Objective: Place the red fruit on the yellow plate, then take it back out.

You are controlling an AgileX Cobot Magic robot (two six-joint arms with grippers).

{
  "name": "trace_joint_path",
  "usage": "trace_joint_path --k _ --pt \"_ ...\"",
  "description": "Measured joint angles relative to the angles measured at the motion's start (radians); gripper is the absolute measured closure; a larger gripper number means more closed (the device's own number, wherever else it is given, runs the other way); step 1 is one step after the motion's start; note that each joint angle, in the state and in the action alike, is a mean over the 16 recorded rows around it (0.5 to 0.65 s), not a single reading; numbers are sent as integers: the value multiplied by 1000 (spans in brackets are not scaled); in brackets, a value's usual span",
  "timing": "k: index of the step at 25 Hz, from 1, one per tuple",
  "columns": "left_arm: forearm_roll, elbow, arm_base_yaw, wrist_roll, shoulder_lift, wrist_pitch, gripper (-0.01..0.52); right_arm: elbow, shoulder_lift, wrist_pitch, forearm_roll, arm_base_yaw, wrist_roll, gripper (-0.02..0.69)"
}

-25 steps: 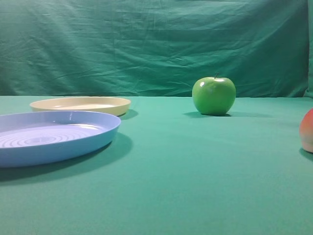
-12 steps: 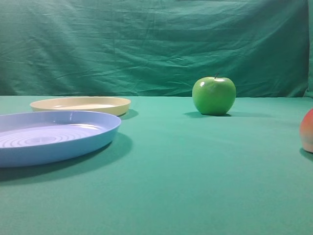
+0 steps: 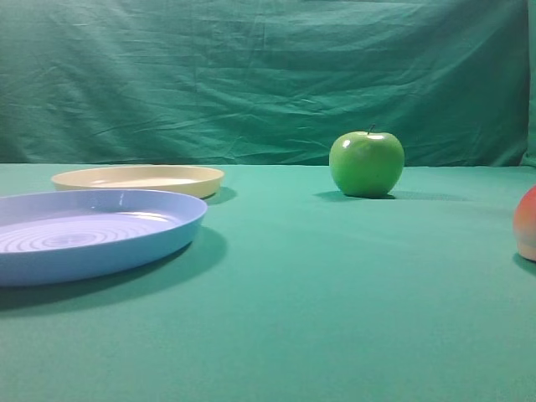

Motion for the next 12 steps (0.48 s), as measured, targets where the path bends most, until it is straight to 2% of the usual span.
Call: trace_joint_path --k 12 --pt "0 0 0 0 0 0 514 0 0 -1 0 0 -4 665"
